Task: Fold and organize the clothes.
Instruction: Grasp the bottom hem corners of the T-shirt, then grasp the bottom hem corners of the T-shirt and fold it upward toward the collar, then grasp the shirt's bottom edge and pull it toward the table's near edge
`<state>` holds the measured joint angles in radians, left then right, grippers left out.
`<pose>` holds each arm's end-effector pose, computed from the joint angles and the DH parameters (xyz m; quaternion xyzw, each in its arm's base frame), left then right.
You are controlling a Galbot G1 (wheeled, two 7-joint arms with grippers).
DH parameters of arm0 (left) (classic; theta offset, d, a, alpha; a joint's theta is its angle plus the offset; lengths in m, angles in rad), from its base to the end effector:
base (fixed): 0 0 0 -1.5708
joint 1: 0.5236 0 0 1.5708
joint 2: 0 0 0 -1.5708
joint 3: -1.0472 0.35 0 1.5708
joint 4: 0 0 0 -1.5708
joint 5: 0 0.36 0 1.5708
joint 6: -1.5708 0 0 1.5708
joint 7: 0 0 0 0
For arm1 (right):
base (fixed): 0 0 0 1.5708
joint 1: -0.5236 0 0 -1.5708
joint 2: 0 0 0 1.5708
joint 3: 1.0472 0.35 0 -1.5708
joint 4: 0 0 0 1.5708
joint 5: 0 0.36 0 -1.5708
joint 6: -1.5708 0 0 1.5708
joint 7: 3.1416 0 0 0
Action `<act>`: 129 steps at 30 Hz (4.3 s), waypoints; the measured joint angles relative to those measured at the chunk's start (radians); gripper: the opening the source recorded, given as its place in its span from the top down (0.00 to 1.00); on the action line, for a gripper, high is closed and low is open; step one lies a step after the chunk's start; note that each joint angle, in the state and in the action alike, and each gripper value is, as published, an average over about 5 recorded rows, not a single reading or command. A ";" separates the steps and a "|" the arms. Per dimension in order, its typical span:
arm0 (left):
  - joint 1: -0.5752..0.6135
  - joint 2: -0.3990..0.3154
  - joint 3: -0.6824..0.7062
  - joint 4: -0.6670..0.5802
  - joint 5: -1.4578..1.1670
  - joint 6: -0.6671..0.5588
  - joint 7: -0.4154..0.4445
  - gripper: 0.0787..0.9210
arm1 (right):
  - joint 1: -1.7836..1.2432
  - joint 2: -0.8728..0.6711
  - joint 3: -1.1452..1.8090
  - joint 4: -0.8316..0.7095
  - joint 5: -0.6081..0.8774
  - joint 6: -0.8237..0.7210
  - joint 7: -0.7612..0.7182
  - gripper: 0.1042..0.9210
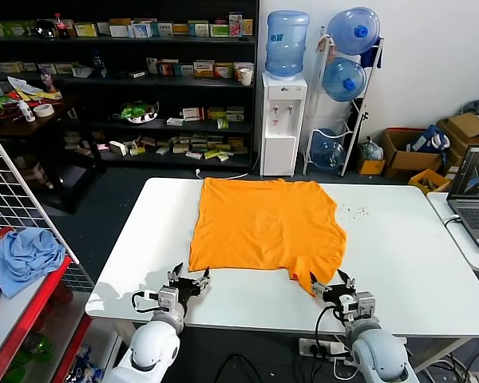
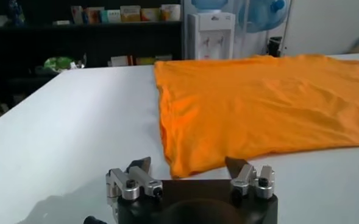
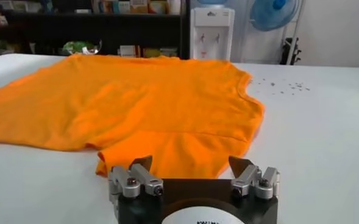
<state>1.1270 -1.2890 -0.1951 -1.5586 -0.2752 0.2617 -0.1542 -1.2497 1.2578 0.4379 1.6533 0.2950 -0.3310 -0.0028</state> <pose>0.3099 -0.0130 -0.3987 -0.0799 -0.9726 -0.0351 0.2156 0.2870 -0.0694 -0.3797 0.0540 -0.9698 0.0103 0.2376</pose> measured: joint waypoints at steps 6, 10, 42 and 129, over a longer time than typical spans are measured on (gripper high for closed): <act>0.005 0.002 0.000 0.002 0.001 -0.001 0.003 0.24 | 0.001 0.006 -0.001 -0.007 -0.005 -0.004 0.016 0.36; 0.012 0.004 0.001 -0.001 0.003 -0.004 0.003 0.39 | 0.001 0.006 -0.001 -0.012 -0.011 -0.011 0.026 0.50; 0.157 0.103 0.004 -0.197 0.027 -0.019 -0.037 0.98 | -0.234 -0.078 0.052 0.264 -0.090 -0.082 0.043 0.98; 0.094 0.135 0.063 -0.168 -0.057 -0.069 -0.055 0.13 | -0.057 -0.197 0.039 0.084 -0.019 -0.084 0.022 0.12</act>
<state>1.2211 -1.1542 -0.1322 -1.7270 -0.3322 0.1926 -0.2094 -1.3063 1.0608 0.4772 1.7372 0.2759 -0.4148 0.0195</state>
